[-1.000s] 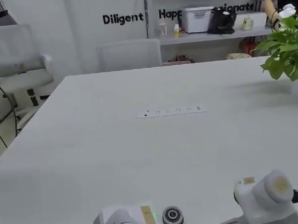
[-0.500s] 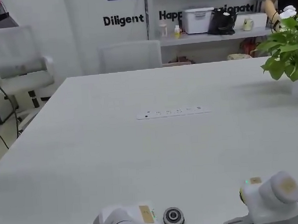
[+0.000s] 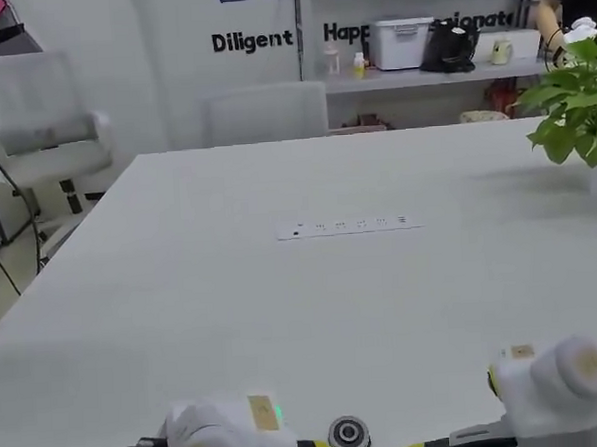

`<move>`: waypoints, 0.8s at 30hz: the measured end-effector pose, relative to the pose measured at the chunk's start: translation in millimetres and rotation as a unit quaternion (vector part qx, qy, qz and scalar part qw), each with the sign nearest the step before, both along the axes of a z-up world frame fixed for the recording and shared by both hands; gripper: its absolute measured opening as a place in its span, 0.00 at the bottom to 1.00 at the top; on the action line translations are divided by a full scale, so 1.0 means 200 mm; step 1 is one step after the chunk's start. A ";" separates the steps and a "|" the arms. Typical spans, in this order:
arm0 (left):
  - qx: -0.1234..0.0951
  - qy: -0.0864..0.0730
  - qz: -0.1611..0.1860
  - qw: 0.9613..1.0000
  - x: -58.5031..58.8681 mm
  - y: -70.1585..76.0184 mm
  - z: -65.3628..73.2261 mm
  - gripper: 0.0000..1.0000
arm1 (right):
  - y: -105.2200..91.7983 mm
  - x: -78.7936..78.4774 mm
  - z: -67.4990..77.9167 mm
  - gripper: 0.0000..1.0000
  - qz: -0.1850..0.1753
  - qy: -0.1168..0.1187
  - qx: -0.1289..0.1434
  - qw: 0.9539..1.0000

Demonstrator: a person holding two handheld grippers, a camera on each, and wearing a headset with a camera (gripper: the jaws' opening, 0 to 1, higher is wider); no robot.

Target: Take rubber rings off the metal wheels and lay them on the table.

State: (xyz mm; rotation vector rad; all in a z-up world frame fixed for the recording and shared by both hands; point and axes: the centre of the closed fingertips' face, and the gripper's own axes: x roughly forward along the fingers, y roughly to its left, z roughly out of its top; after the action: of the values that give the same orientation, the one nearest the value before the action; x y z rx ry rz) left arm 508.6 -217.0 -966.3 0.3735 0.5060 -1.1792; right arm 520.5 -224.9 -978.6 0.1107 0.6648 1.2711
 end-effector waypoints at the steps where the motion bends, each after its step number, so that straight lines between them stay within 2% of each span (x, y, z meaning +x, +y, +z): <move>1: -0.007 0.003 0.006 1.000 0.00 0.01 0.02 0.32 | 0.01 0.00 0.01 0.00 0.002 -0.002 0.001 1.000; 4: -0.021 0.007 0.016 1.000 0.01 0.04 0.07 0.37 | 0.02 0.00 0.03 0.00 0.007 -0.009 0.002 1.000; 7: -0.024 0.008 0.021 0.999 0.00 0.09 0.09 0.41 | 0.04 0.01 0.04 0.00 0.012 -0.015 0.003 1.000; 18: -0.025 -0.001 0.056 0.998 0.01 0.32 0.18 0.51 | 0.13 0.02 0.06 0.00 0.049 -0.026 -0.009 0.998; 24: -0.022 -0.005 0.073 0.997 0.03 0.42 0.20 0.55 | 0.20 0.03 0.06 0.00 0.074 -0.034 -0.023 0.996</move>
State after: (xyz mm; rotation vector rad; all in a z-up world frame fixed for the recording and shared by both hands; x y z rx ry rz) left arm 514.6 -132.1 -926.4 0.2993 0.4905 -1.0444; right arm 526.4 -184.8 -967.5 -0.0198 0.6513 1.3946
